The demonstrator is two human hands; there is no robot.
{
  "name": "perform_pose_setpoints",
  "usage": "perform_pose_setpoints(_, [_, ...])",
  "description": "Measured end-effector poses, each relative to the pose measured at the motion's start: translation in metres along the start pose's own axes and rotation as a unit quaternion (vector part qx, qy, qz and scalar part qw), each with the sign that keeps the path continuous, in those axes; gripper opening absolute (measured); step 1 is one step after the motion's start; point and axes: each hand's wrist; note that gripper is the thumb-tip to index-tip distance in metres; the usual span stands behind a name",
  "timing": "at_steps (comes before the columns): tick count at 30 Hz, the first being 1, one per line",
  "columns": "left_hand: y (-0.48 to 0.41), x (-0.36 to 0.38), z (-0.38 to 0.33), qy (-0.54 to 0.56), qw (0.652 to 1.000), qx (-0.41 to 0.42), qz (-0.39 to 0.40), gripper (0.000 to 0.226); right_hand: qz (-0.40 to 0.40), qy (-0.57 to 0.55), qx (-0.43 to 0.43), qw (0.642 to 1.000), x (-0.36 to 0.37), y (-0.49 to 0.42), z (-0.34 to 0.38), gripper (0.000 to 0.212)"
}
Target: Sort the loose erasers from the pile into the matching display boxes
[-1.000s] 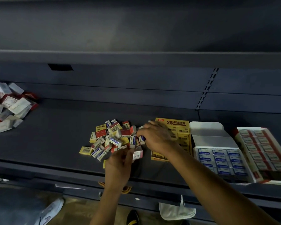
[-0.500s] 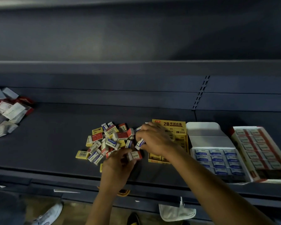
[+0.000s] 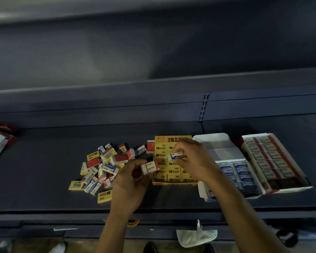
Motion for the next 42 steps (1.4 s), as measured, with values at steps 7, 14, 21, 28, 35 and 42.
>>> perform_pose_setpoints(7, [-0.002, 0.033, -0.015, 0.003, 0.998, 0.025, 0.061, 0.045, -0.024, -0.014, 0.032, 0.999, -0.028, 0.037, -0.035, 0.018])
perform_pose_setpoints(14, [0.003, 0.069, -0.033, 0.011, 0.993, 0.040, 0.113, 0.038, 0.008, -0.036, 0.087, 0.996, -0.053, 0.079, -0.075, 0.020])
perform_pose_setpoints(21, [0.012, 0.098, -0.048, 0.017, 0.990, 0.030, 0.134, 0.034, 0.097, -0.061, 0.083, 0.990, -0.064, 0.107, -0.094, 0.016])
perform_pose_setpoints(28, [0.022, 0.110, -0.055, 0.024, 0.992, 0.031, 0.123, 0.039, 0.128, -0.033, 0.055, 0.990, -0.060, 0.109, -0.099, 0.015])
perform_pose_setpoints(35, [0.025, 0.113, -0.053, 0.002, 0.993, 0.048, 0.111, 0.040, 0.140, -0.030, 0.043, 0.989, -0.060, 0.103, -0.099, 0.015])
perform_pose_setpoints(42, [0.025, 0.116, -0.061, 0.017, 0.991, 0.058, 0.117, 0.040, 0.091, -0.027, 0.026, 0.995, -0.043, 0.098, -0.094, 0.011])
Point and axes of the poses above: each hand's wrist, its own y-axis away from the middle knuckle, its own x-axis out of the palm, z = x × y, and after that the axes turned 4 degrees about y, right-handed
